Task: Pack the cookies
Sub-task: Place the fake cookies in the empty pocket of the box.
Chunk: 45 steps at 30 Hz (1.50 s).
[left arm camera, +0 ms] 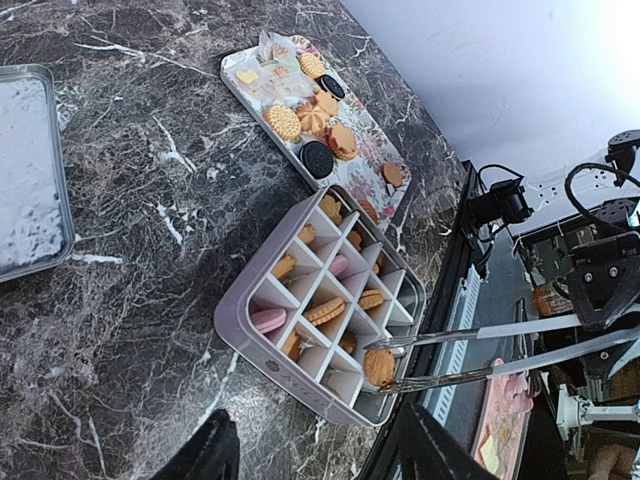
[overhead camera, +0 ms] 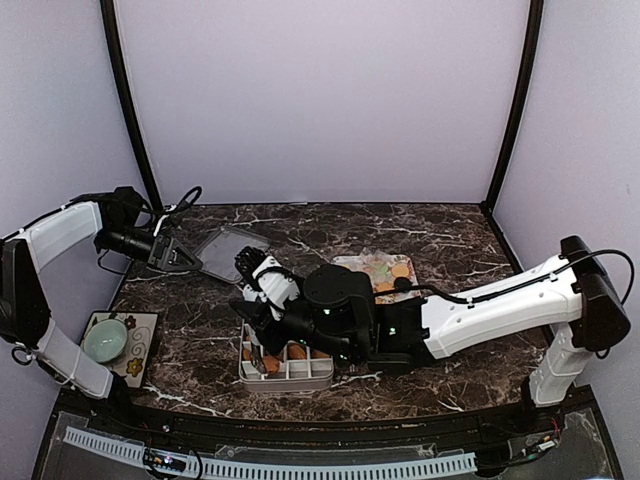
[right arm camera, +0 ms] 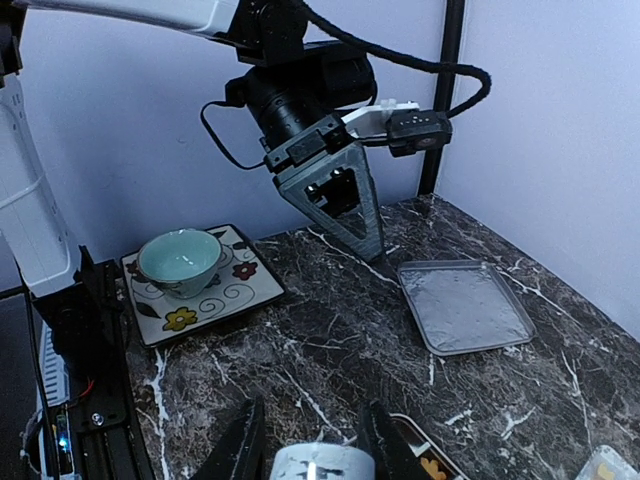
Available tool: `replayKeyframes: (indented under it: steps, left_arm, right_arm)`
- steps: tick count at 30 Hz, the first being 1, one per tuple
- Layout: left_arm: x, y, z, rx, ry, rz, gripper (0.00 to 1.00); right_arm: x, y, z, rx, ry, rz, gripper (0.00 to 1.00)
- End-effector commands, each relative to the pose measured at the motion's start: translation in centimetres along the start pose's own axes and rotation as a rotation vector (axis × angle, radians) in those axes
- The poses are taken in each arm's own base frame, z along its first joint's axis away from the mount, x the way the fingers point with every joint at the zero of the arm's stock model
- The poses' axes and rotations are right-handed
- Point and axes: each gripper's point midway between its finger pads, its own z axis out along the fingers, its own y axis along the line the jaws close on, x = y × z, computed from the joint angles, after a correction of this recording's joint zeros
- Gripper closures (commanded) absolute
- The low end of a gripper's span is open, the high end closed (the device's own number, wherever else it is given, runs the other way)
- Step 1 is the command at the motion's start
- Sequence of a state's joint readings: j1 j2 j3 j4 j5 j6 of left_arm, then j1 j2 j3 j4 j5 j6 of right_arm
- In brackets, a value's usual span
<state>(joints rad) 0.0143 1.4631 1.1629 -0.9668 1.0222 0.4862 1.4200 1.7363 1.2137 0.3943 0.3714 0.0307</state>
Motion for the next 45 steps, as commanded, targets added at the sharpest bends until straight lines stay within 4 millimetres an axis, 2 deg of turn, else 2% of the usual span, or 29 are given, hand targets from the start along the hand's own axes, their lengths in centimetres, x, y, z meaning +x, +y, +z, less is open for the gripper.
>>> replayKeyframes:
  steps: [1, 14, 17, 38, 45]
  left_arm:
    - [-0.3, -0.6, -0.6, -0.007, -0.014, 0.024, 0.44]
    - [-0.1, -0.7, -0.5, -0.001, -0.012, 0.021, 0.44]
    - [0.0, -0.7, -0.5, -0.002, -0.013, 0.021, 0.44]
    - [0.1, -1.0, -0.5, 0.001, -0.013, 0.032, 0.44]
    - [0.0, -1.0, -0.6, 0.002, -0.016, 0.034, 0.44]
  right_arm:
    - [-3.8, 2.0, 0.5, -0.075, -0.111, 0.036, 0.88]
    - [-3.5, 2.6, 0.7, -0.101, -0.104, 0.043, 0.87]
    - [-3.5, 2.5, 0.7, -0.096, -0.108, 0.049, 0.83]
    - [-4.1, 2.0, 0.8, -0.1, -0.127, 0.068, 0.64]
    - [-4.5, 1.3, 0.7, -0.079, -0.137, 0.066, 0.65]
